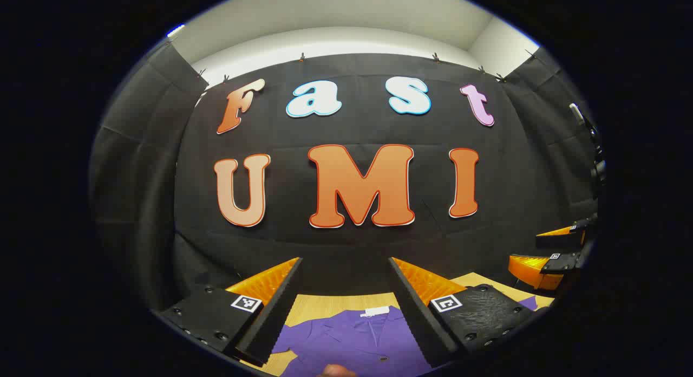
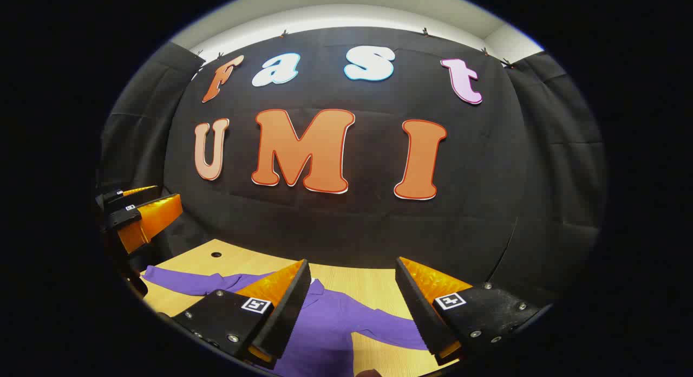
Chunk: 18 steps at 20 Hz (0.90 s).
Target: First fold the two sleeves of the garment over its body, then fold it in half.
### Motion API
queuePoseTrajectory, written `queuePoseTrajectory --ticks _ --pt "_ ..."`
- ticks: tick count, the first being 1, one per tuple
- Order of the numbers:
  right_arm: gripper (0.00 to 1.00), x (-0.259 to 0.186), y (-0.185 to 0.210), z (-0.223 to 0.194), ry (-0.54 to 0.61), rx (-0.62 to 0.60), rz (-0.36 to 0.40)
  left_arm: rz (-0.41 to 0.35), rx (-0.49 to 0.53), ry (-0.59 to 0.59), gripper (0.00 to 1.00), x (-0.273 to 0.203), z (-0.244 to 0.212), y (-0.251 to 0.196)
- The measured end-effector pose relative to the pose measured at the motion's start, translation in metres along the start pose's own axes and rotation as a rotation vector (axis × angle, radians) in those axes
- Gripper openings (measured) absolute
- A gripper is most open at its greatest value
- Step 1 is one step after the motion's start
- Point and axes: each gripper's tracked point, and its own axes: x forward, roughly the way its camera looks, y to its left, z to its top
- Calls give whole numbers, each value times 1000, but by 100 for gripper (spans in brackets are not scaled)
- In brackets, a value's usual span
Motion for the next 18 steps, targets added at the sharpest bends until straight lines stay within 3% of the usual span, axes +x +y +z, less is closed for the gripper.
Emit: queuePoseTrajectory --ticks 18 --pt "94 -20 -7 -9 16 -14 -15 -17 16 -1 96 -19 -2 -15"
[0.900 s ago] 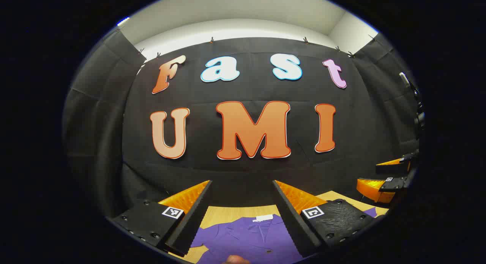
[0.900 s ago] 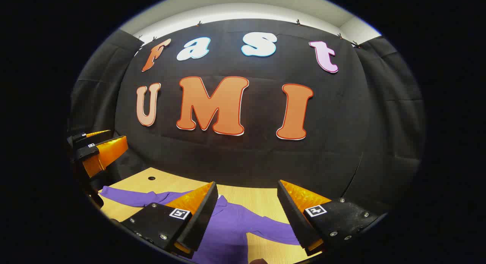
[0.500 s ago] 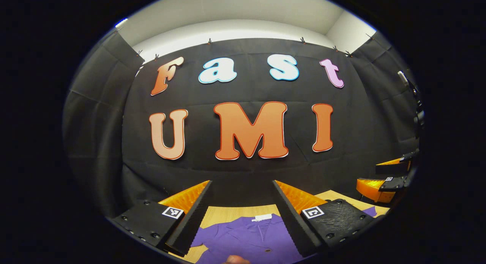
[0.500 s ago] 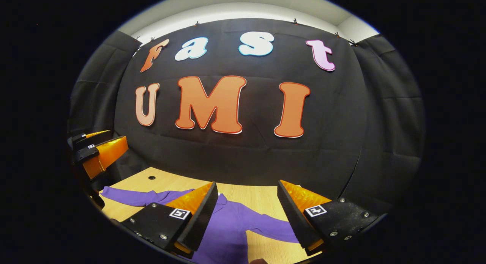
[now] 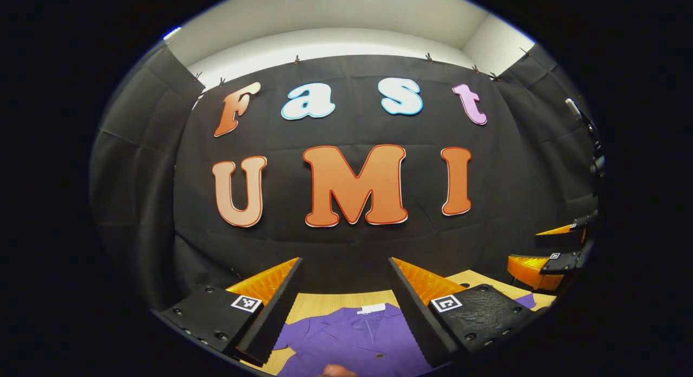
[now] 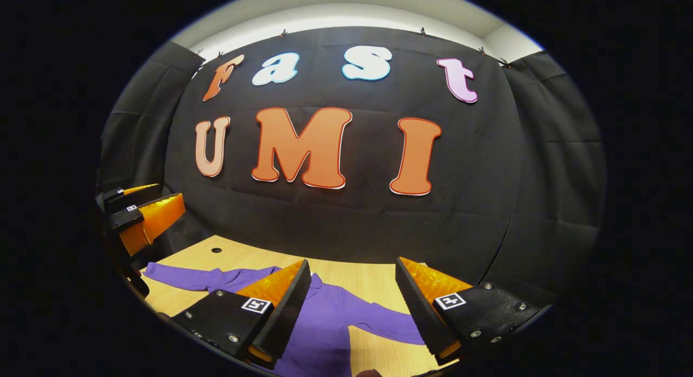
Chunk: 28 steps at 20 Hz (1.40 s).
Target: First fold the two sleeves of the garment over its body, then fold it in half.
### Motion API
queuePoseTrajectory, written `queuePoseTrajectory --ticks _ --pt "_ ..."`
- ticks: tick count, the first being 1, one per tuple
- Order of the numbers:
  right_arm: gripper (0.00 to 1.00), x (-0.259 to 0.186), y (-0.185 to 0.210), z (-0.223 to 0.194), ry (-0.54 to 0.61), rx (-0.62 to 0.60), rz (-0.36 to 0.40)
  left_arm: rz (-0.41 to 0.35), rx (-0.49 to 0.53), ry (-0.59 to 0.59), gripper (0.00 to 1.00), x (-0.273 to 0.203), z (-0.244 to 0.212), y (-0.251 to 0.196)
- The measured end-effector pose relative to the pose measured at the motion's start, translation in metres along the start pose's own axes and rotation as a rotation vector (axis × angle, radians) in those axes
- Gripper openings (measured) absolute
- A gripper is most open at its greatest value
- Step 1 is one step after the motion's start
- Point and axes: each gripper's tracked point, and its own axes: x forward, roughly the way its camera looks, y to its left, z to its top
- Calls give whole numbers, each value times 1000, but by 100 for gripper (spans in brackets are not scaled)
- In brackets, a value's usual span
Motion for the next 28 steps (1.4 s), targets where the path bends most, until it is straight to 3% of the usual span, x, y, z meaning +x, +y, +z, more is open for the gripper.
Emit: queuePoseTrajectory --ticks 6,14,23,28 --pt "94 11 -30 -31 63 18 -57 14 14 2 96 1 2 4" --pt "94 22 -142 -107 244 24 -258 75 43 28 97 1 -4 18" --pt "94 31 -228 -226 610 216 -390 170 97 59 96 -2 -11 31" --pt "95 26 -251 -286 823 293 -382 217 116 99 96 -5 -23 31"
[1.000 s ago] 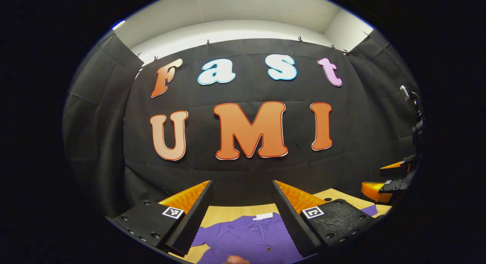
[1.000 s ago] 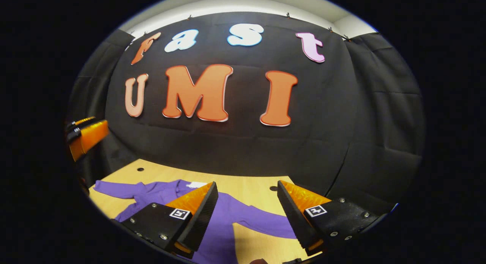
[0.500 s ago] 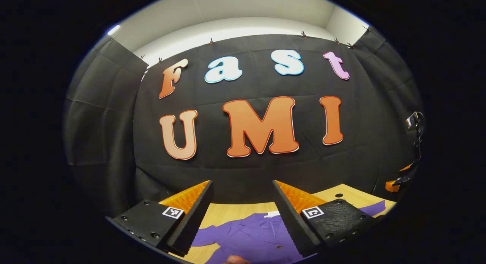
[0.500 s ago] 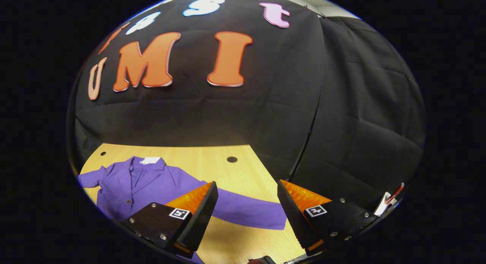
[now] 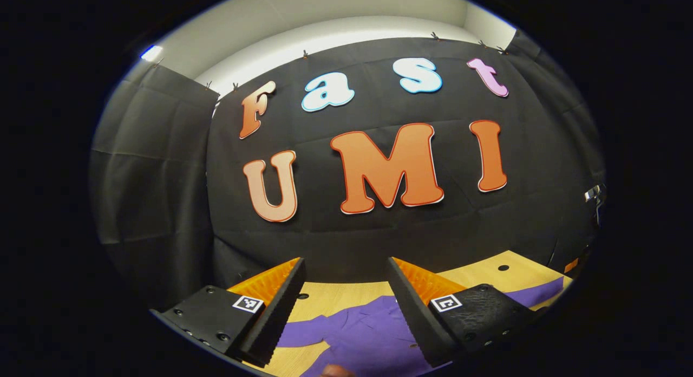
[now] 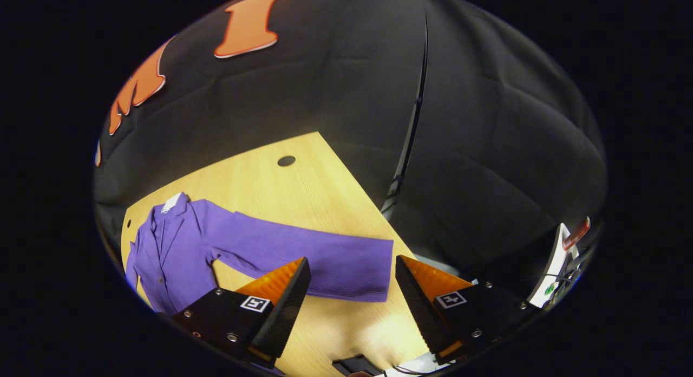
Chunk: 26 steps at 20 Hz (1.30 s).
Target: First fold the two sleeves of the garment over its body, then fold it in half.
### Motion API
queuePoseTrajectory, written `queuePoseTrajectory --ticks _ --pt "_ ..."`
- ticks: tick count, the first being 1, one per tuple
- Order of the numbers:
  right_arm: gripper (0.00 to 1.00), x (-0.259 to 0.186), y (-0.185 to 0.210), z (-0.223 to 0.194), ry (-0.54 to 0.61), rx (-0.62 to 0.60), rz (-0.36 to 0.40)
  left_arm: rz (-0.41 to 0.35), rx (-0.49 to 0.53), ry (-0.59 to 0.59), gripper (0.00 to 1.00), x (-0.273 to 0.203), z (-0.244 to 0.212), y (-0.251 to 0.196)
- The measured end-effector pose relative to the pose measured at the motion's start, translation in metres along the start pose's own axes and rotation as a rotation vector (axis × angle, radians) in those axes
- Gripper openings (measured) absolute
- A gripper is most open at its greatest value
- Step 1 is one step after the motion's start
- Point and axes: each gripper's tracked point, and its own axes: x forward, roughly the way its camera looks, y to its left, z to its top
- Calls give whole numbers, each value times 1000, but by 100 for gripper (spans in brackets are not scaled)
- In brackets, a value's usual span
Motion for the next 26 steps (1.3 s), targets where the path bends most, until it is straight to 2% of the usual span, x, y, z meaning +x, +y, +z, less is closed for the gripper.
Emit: queuePoseTrajectory --ticks 6,9,11,14,17,19,22,23,24,25,26 --pt "96 46 -18 -27 212 73 4 27 21 40 96 -3 -9 -11" --pt "96 62 -24 -41 321 105 35 37 26 59 96 -6 -12 -19" --pt "96 70 -24 -45 366 129 71 47 32 69 96 -8 -13 -23" --pt "95 81 -26 -48 410 155 80 63 34 90 96 -17 -21 -27" --pt "94 92 -23 -58 442 124 65 80 35 127 96 -21 -31 -31" --pt "94 95 -26 -58 454 123 25 97 39 135 97 -22 -32 -31" --pt "89 97 -35 -59 475 110 -26 116 40 134 97 -26 -31 -29" --pt "77 97 -37 -59 473 106 -37 119 36 143 96 -27 -34 -31" --pt "61 99 -36 -59 472 102 -42 122 36 153 96 -28 -37 -32" --pt "67 98 -31 -60 473 97 -40 125 40 163 96 -29 -39 -32" --pt "62 98 -28 -60 468 88 -37 127 51 177 96 -32 -41 -32"
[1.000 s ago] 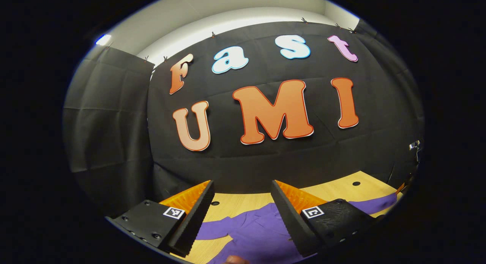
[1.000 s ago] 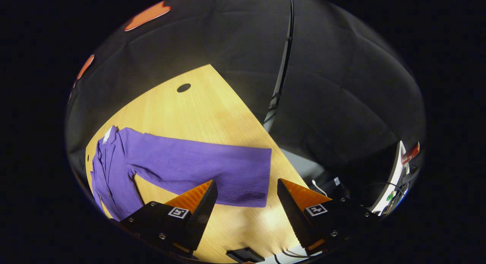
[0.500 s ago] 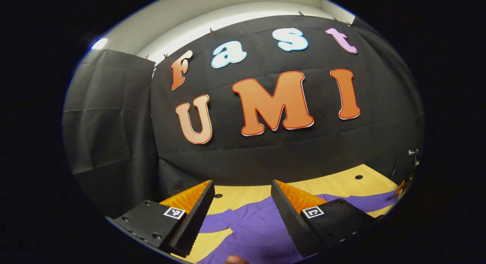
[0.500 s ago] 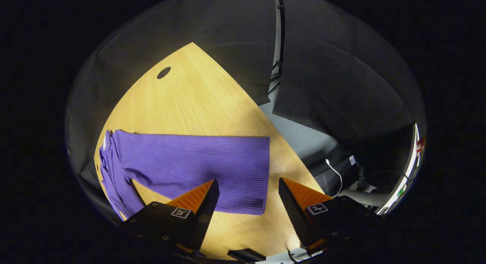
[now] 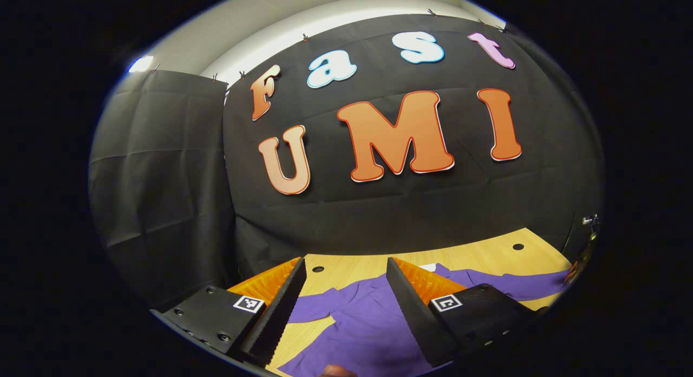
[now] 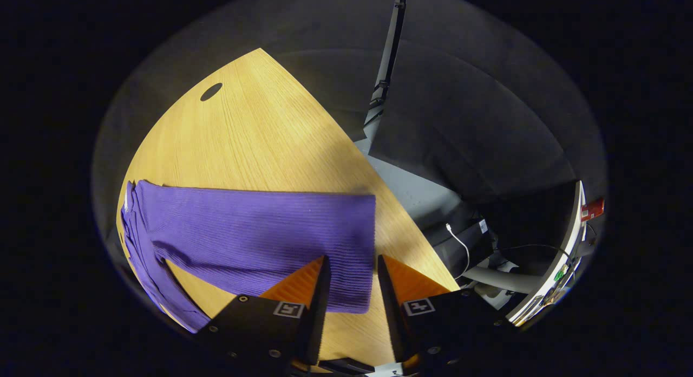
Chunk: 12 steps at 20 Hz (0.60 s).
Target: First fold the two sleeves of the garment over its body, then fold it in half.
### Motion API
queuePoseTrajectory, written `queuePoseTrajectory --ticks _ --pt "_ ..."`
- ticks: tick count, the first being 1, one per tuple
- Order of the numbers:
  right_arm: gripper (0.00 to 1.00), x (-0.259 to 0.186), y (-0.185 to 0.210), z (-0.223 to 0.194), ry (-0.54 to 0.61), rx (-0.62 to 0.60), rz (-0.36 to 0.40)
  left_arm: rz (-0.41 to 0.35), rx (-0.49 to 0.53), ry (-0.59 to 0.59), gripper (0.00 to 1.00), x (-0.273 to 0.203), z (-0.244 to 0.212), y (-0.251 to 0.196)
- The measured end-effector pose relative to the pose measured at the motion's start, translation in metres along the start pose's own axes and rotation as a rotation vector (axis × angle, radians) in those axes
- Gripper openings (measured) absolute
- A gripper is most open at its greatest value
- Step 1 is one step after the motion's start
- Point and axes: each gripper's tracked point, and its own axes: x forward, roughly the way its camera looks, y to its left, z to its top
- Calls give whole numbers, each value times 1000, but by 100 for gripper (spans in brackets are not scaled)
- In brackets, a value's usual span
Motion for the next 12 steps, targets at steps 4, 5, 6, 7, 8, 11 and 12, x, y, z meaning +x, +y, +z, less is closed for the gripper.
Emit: queuePoseTrajectory --ticks 4,5,6,7,8,11,12 --pt "12 0 10 8 -46 -31 28 10 47 6 96 -7 4 3" --pt "5 0 10 9 -41 -35 39 4 51 7 97 -6 4 0" --pt "4 -1 11 8 -31 -38 47 -2 54 9 97 -5 4 -2" --pt "4 -1 16 7 -25 -35 80 -7 54 7 96 -4 6 -4" --pt "4 -5 20 1 -5 -20 107 -12 55 4 96 -2 7 -4" --pt "4 -29 33 7 -46 16 164 -28 45 -20 97 0 15 -6" --pt "3 -41 38 8 -60 13 180 -37 41 -23 96 -1 14 -6"
